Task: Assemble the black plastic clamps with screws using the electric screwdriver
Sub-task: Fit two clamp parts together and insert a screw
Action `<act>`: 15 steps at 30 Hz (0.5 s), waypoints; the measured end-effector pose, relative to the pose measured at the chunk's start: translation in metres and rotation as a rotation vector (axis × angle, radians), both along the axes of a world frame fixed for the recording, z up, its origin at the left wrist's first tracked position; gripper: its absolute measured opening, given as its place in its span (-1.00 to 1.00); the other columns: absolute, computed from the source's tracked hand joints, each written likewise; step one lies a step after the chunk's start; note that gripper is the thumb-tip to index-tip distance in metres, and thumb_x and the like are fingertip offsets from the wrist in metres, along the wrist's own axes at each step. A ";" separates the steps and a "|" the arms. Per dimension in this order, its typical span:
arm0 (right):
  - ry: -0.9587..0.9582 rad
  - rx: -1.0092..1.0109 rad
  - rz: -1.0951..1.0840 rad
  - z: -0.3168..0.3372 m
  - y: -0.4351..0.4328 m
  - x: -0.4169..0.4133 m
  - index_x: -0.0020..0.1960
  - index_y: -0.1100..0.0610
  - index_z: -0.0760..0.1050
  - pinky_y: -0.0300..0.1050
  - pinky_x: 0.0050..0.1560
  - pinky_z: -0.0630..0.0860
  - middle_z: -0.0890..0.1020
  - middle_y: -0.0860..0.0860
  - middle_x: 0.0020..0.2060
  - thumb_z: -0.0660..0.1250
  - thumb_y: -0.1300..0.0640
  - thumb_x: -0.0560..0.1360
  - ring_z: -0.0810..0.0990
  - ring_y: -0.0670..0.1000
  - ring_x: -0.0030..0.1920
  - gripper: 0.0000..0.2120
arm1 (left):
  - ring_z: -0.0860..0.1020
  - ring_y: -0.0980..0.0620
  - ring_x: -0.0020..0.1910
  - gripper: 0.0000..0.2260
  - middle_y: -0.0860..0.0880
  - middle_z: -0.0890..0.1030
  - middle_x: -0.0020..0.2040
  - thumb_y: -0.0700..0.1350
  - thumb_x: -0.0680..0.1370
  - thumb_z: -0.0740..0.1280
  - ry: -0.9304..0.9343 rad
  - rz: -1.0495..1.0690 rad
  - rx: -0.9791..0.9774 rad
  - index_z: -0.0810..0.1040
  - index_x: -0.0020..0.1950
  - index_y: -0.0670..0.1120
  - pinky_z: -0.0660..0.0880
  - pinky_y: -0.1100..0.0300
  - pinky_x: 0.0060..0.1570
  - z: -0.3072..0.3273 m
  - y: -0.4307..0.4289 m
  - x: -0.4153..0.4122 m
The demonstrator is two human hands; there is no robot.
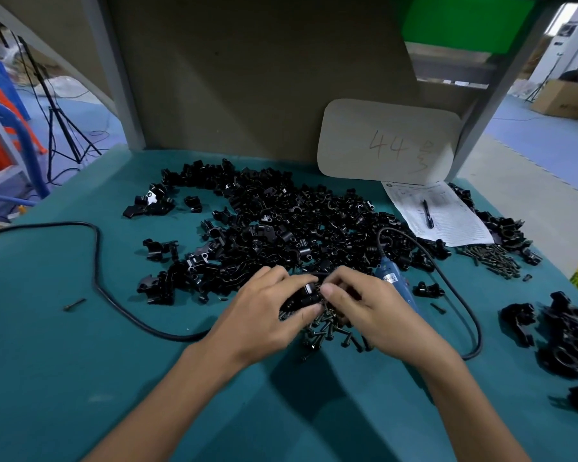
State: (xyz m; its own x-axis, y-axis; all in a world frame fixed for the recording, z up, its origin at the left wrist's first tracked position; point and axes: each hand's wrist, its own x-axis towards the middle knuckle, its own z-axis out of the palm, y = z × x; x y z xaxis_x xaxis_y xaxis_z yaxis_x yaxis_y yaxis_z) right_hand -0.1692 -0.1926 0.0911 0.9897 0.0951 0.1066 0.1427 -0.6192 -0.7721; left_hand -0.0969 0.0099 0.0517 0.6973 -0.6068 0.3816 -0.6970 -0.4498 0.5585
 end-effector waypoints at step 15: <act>-0.014 -0.172 0.034 0.012 0.004 0.000 -0.16 0.05 0.43 -0.26 -0.35 0.30 0.46 -0.14 -0.40 0.12 -0.16 0.67 0.37 -0.13 -0.39 -0.64 | 0.42 0.17 0.06 -0.56 0.25 0.46 -0.04 0.28 0.56 0.24 0.059 -0.034 -0.029 0.51 0.38 0.16 0.35 0.33 0.07 0.004 -0.001 -0.005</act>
